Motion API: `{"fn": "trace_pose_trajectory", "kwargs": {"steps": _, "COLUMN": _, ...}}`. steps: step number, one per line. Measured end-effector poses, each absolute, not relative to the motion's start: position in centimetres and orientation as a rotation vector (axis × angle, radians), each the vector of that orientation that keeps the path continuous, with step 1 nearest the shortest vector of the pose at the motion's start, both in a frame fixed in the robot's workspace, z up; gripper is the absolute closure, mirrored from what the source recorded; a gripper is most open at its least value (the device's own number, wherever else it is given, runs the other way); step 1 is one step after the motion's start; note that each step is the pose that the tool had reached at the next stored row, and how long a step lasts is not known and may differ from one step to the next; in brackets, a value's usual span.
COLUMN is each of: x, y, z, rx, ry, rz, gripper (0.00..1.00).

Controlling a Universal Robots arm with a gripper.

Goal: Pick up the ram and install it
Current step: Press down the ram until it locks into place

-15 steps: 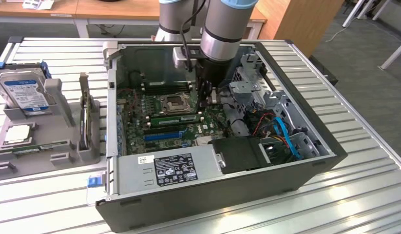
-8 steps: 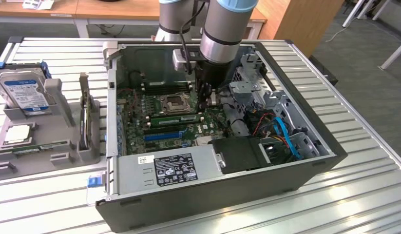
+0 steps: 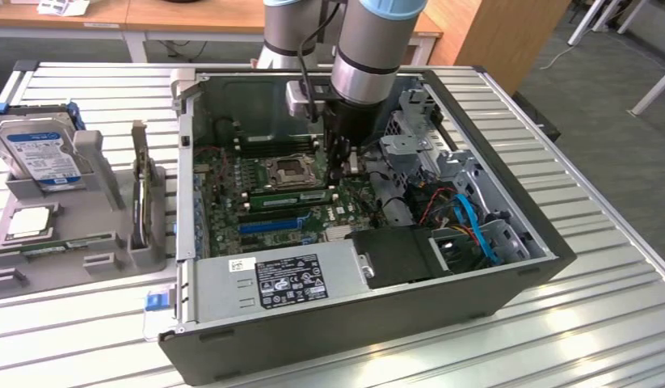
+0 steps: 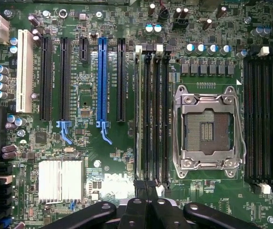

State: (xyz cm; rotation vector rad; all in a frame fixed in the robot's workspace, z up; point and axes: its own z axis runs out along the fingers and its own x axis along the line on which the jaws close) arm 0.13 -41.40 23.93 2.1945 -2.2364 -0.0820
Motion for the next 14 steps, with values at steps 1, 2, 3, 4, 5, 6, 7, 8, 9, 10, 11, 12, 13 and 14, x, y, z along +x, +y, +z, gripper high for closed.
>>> {"fn": "trace_pose_trajectory", "kwargs": {"steps": 1, "x": 0.13, "y": -41.40, "z": 23.94, "rx": 2.194, "ry": -2.236, "rz": -0.082, "gripper": 0.90}}
{"fn": "trace_pose_trajectory", "kwargs": {"steps": 2, "x": 0.12, "y": -41.40, "z": 23.92, "rx": 2.194, "ry": -2.236, "rz": -0.082, "gripper": 0.90}}
{"fn": "trace_pose_trajectory", "kwargs": {"steps": 3, "x": 0.13, "y": -41.39, "z": 23.86, "rx": 2.195, "ry": -2.237, "rz": -0.082, "gripper": 0.90}}
{"fn": "trace_pose_trajectory", "kwargs": {"steps": 4, "x": 0.13, "y": -41.39, "z": 23.78, "rx": 2.195, "ry": -2.237, "rz": -0.082, "gripper": 0.90}}
{"fn": "trace_pose_trajectory", "kwargs": {"steps": 5, "x": 0.13, "y": -41.39, "z": 23.69, "rx": 2.195, "ry": -2.236, "rz": -0.082, "gripper": 0.90}}
{"fn": "trace_pose_trajectory", "kwargs": {"steps": 6, "x": 0.12, "y": -41.39, "z": 23.60, "rx": 2.194, "ry": -2.237, "rz": -0.082, "gripper": 0.90}}
{"fn": "trace_pose_trajectory", "kwargs": {"steps": 7, "x": 0.13, "y": -41.39, "z": 23.49, "rx": 2.195, "ry": -2.236, "rz": -0.082, "gripper": 0.90}}
{"fn": "trace_pose_trajectory", "kwargs": {"steps": 8, "x": 0.12, "y": -41.39, "z": 23.39, "rx": 2.195, "ry": -2.237, "rz": -0.082, "gripper": 0.90}}
{"fn": "trace_pose_trajectory", "kwargs": {"steps": 9, "x": 0.13, "y": -41.39, "z": 23.31, "rx": 2.195, "ry": -2.237, "rz": -0.082, "gripper": 0.90}}
{"fn": "trace_pose_trajectory", "kwargs": {"steps": 10, "x": 0.12, "y": -41.40, "z": 23.28, "rx": 2.194, "ry": -2.236, "rz": -0.082, "gripper": 0.90}}
{"fn": "trace_pose_trajectory", "kwargs": {"steps": 11, "x": 0.12, "y": -41.40, "z": 23.29, "rx": 2.194, "ry": -2.236, "rz": -0.082, "gripper": 0.90}}
{"fn": "trace_pose_trajectory", "kwargs": {"steps": 12, "x": 0.12, "y": -41.40, "z": 23.28, "rx": 2.194, "ry": -2.236, "rz": -0.082, "gripper": 0.90}}
{"fn": "trace_pose_trajectory", "kwargs": {"steps": 13, "x": 0.12, "y": -41.40, "z": 23.28, "rx": 2.194, "ry": -2.236, "rz": -0.082, "gripper": 0.90}}
{"fn": "trace_pose_trajectory", "kwargs": {"steps": 14, "x": 0.13, "y": -41.39, "z": 23.25, "rx": 2.195, "ry": -2.237, "rz": -0.082, "gripper": 0.90}}
